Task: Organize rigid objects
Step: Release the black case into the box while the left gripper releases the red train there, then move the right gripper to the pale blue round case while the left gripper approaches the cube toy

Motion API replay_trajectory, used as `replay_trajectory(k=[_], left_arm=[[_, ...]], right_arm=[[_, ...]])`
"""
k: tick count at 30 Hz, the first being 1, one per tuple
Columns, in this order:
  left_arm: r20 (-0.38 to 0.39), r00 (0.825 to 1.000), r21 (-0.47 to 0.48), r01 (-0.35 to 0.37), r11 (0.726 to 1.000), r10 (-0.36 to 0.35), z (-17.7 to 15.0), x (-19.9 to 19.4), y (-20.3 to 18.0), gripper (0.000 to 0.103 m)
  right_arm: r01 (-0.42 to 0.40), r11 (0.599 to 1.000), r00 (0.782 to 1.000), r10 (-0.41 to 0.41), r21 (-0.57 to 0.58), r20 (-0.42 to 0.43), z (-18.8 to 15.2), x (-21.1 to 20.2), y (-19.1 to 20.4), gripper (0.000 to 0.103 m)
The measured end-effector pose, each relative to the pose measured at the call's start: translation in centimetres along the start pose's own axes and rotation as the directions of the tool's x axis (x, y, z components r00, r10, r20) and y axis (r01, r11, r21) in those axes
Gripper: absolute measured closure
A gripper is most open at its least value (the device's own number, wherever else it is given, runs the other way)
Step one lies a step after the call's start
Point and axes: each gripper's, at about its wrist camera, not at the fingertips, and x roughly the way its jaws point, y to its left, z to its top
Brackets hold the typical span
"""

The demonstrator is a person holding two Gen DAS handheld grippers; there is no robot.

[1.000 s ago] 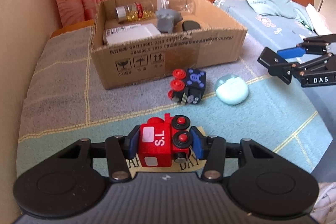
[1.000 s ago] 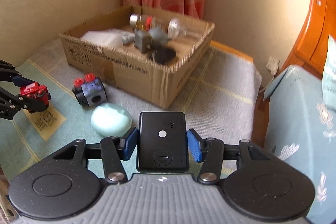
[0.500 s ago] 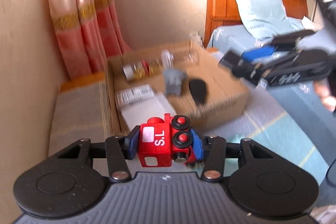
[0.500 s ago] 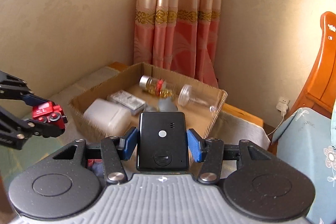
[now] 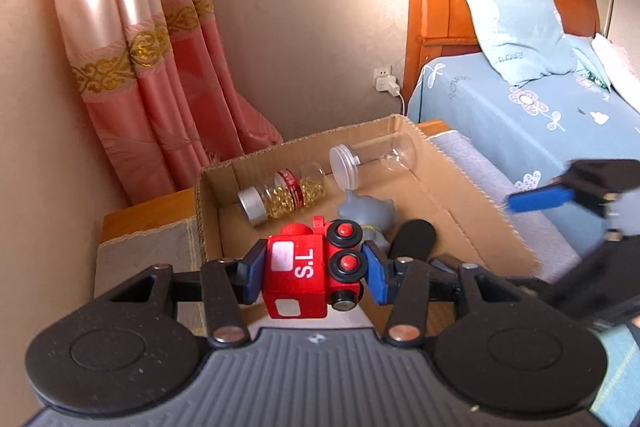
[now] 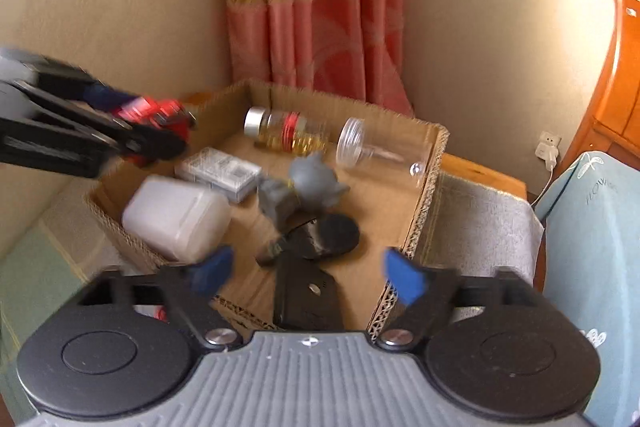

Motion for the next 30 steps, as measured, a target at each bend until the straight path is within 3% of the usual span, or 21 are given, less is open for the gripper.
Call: replay_trajectory(k=[3, 9, 11, 12, 13, 15, 23, 30], left_arm=[[-0.017, 1.0, -0.009, -0.008, 1.0, 0.008, 0.7, 1.7, 0.2, 0.055], [-0.04, 0.999, -0.028, -0.036, 0.999, 0.035, 2.3, 5.0, 0.8, 0.054], [-0.038, 0.998, -0.005, -0.06, 0.998, 0.059, 2.5, 5.4, 0.7, 0.035], [-0.031, 0.996, 0.005, -0.08, 0.997, 0.08, 2.5, 5.3, 0.5, 0.009], [-0.011, 0.994, 0.009, -0.108, 0.994, 0.108, 2.4, 4.9, 0.3, 0.001], [0.034, 0.99, 0.03, -0.136, 0.99, 0.135, 1.9, 3.9, 0.0, 0.001], [0.025, 0.99, 0.031, -0.142, 0.989, 0.141, -1.4, -0.8, -1.3, 0.001], [0.043, 0.982, -0.014, -0.186, 0.982, 0.186, -7.1, -5.3, -2.8, 0.001]], right_arm=[[-0.007, 1.0, 0.999, 0.006, 0.02, 0.044, 0.1, -1.4, -0.2, 0.0], [0.023, 0.999, 0.999, -0.024, 0.034, 0.042, -0.3, -3.1, -0.2, 0.0], [0.032, 0.999, 0.998, -0.033, 0.034, 0.044, -0.7, -3.6, -0.2, 0.0], [0.036, 0.999, 0.998, -0.038, 0.032, 0.045, -0.9, -3.8, -0.2, 0.0], [0.042, 0.999, 0.998, -0.043, 0.029, 0.044, -1.0, -3.9, -0.2, 0.0], [0.05, 0.998, 0.998, -0.051, 0.024, 0.038, -1.3, -4.2, -0.1, 0.0], [0.076, 0.995, 0.997, -0.076, 0.059, -0.009, -3.1, -4.3, 0.9, 0.0], [0.093, 0.99, 0.994, -0.086, 0.106, -0.066, -6.1, -3.6, 1.8, 0.0]])
